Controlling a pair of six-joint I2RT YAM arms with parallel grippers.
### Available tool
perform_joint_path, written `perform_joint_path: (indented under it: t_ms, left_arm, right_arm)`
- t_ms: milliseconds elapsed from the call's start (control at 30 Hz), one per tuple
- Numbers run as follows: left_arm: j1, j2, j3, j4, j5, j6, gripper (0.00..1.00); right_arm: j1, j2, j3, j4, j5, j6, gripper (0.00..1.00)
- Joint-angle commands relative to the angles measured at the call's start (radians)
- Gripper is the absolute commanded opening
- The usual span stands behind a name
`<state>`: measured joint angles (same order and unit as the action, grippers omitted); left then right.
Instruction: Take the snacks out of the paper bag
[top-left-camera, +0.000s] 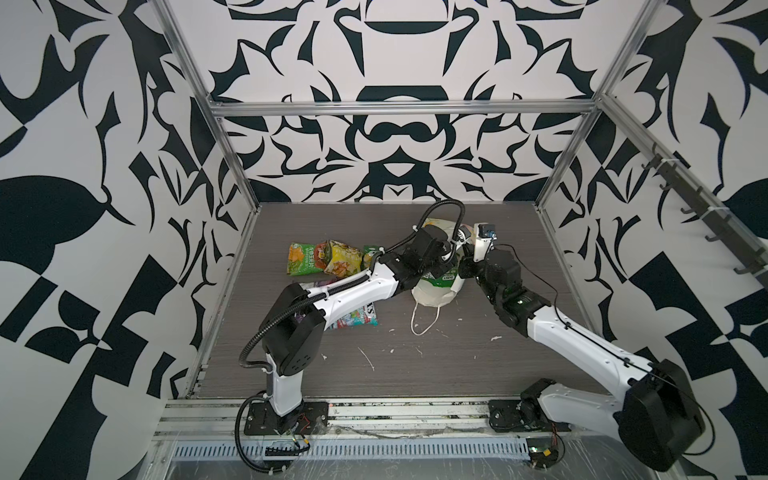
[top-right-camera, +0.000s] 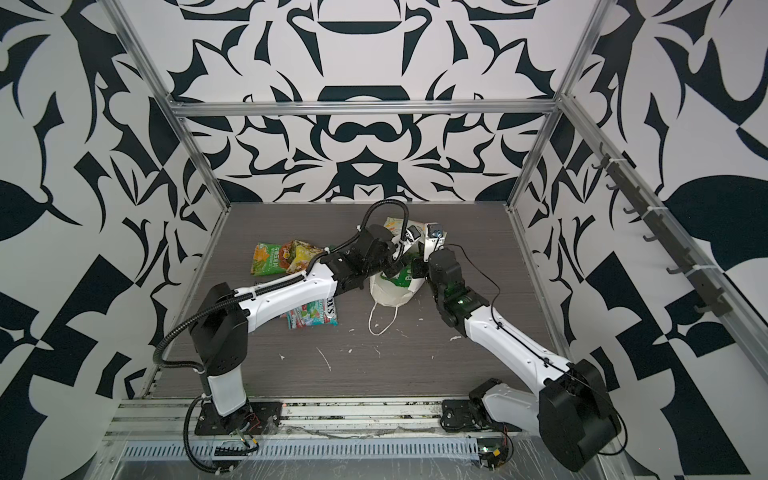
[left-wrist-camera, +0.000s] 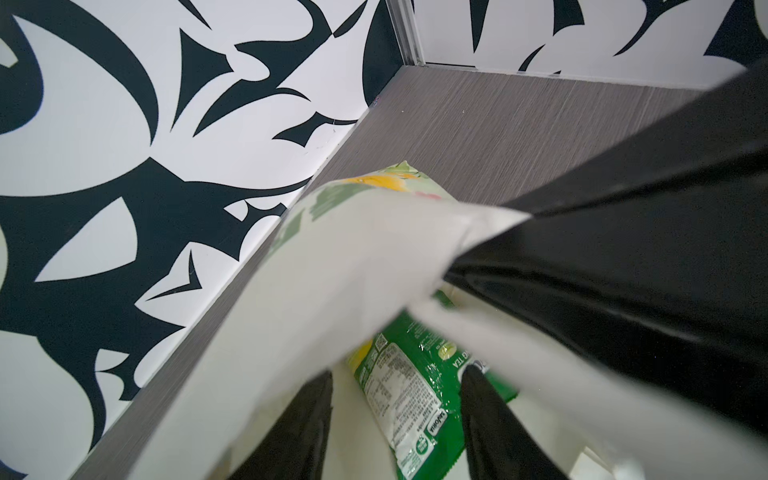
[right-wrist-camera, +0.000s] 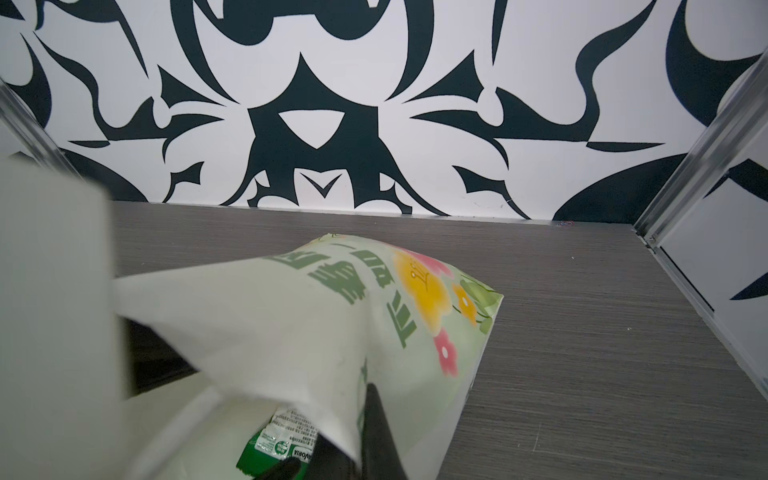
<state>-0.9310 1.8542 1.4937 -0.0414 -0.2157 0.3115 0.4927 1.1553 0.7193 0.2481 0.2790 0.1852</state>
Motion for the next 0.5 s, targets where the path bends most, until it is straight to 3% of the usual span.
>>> perform_joint_path:
  t_ms: [0,400,467]
  left_arm:
    - [-0.004,-0.036,-0.02,0.026,-0.025,0.008,0.54]
    - [0.003,-0.003,-0.023,-0.014,-0.098,0.023,0.49]
    - [0.001,-0.016,-0.038,-0.015,-0.098,0.031,0.5]
  right_arm:
    - [0.0,-0.051,0.063,-0.011,-0.034,0.034,0.0]
    - [-0.033,-0.146,0.095,-0.15,-0.076,0.105,0.0]
    - [-0.069,-0.153,0.095,-0.153,-0.143,0.135,0.0]
